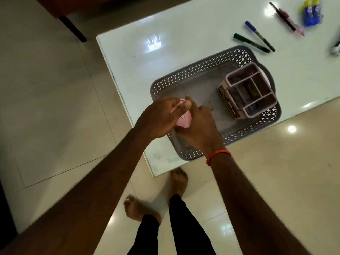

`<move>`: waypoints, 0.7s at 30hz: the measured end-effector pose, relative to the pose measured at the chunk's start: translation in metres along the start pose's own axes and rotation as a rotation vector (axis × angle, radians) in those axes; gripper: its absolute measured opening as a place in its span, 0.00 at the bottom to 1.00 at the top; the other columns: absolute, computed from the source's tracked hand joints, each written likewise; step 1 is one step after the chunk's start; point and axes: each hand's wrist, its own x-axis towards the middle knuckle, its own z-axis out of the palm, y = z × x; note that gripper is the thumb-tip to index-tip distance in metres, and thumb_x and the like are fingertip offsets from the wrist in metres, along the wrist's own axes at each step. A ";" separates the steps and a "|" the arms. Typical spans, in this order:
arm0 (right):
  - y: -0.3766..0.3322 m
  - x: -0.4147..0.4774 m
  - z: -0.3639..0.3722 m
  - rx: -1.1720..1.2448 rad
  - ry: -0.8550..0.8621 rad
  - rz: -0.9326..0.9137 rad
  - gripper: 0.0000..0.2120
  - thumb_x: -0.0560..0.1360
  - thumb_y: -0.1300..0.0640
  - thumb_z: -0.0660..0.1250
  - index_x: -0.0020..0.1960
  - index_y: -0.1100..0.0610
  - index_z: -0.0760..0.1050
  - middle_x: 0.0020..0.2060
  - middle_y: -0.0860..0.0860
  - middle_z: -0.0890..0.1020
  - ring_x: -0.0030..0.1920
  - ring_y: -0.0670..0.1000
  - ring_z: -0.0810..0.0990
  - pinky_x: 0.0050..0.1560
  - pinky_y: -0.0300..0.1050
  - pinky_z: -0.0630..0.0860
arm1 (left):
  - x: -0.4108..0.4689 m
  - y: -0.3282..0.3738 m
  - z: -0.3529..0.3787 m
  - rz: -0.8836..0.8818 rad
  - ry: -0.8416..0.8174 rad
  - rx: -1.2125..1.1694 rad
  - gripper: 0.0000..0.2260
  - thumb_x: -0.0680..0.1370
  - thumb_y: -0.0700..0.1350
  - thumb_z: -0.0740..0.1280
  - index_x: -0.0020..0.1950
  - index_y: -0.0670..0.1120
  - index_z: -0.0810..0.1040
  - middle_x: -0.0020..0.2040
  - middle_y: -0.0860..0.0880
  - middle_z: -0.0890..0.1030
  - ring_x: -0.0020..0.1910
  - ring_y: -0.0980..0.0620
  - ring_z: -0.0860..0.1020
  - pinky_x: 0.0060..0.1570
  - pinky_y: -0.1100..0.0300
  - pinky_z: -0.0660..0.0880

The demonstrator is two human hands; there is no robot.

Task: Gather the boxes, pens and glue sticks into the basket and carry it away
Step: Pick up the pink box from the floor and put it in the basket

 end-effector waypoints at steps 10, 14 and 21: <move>0.021 -0.003 0.016 -0.183 -0.085 0.003 0.40 0.69 0.41 0.74 0.75 0.46 0.60 0.56 0.56 0.71 0.58 0.57 0.72 0.53 0.52 0.77 | 0.001 -0.008 0.013 0.038 -0.043 0.102 0.22 0.83 0.64 0.53 0.59 0.53 0.80 0.55 0.51 0.84 0.53 0.51 0.82 0.52 0.52 0.80; 0.021 -0.011 0.007 -0.293 -0.141 -0.012 0.45 0.68 0.42 0.76 0.77 0.48 0.56 0.60 0.59 0.73 0.61 0.60 0.71 0.55 0.56 0.77 | -0.009 -0.008 0.008 0.034 0.033 0.115 0.29 0.80 0.66 0.53 0.74 0.51 0.70 0.70 0.48 0.77 0.66 0.47 0.77 0.62 0.46 0.76; 0.024 -0.031 0.001 -0.406 -0.218 -0.011 0.45 0.69 0.43 0.76 0.77 0.47 0.54 0.61 0.58 0.75 0.61 0.59 0.74 0.56 0.54 0.76 | -0.033 -0.011 0.000 0.057 0.155 0.094 0.27 0.80 0.63 0.55 0.72 0.49 0.73 0.69 0.49 0.77 0.69 0.49 0.71 0.61 0.58 0.68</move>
